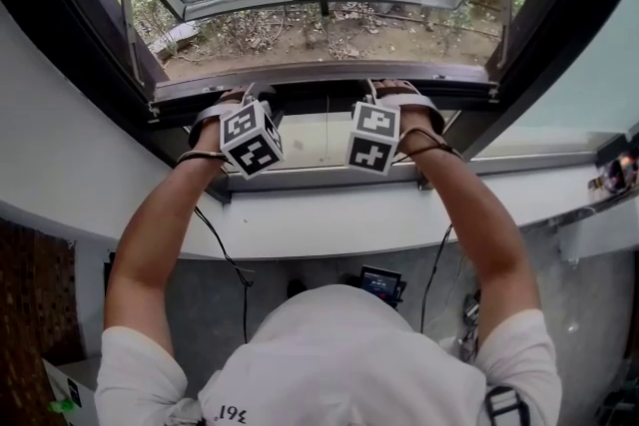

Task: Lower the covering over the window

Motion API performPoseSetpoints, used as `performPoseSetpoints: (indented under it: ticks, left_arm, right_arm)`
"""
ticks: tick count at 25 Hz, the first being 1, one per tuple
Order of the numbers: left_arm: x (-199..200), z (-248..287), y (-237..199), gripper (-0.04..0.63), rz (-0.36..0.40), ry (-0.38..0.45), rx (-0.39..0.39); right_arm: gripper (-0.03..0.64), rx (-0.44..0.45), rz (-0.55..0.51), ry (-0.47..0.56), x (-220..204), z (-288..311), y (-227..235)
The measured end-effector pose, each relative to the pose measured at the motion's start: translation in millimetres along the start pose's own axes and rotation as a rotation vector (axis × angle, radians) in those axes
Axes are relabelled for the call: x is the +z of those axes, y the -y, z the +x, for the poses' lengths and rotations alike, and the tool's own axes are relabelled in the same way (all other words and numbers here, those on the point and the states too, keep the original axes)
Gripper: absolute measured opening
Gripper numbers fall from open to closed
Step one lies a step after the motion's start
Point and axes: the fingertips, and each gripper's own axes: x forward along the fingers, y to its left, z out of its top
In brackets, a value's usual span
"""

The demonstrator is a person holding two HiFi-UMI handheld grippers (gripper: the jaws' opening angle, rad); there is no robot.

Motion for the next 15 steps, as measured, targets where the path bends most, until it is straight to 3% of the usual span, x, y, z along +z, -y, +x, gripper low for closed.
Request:
performPoseSetpoints:
  ticks: [8, 12, 15]
  left_arm:
    - [12.8, -8.9, 2.9, 0.086, -0.105, 0.077, 0.001]
    - [25.4, -20.5, -2.8, 0.085, -0.201, 0.155, 0.025]
    - [35.9, -34.4, -9.2, 0.084, -0.283, 0.224, 0.052]
  right_arm:
    - [0.195, -0.019, 0.067, 0.054, 0.1, -16.5, 1.2]
    - [0.186, -0.034, 0.141, 0.102, -2.0, -25.3, 5.9]
    - [0.143, -0.063, 0.203, 0.155, -2.2, -36.0, 10.5]
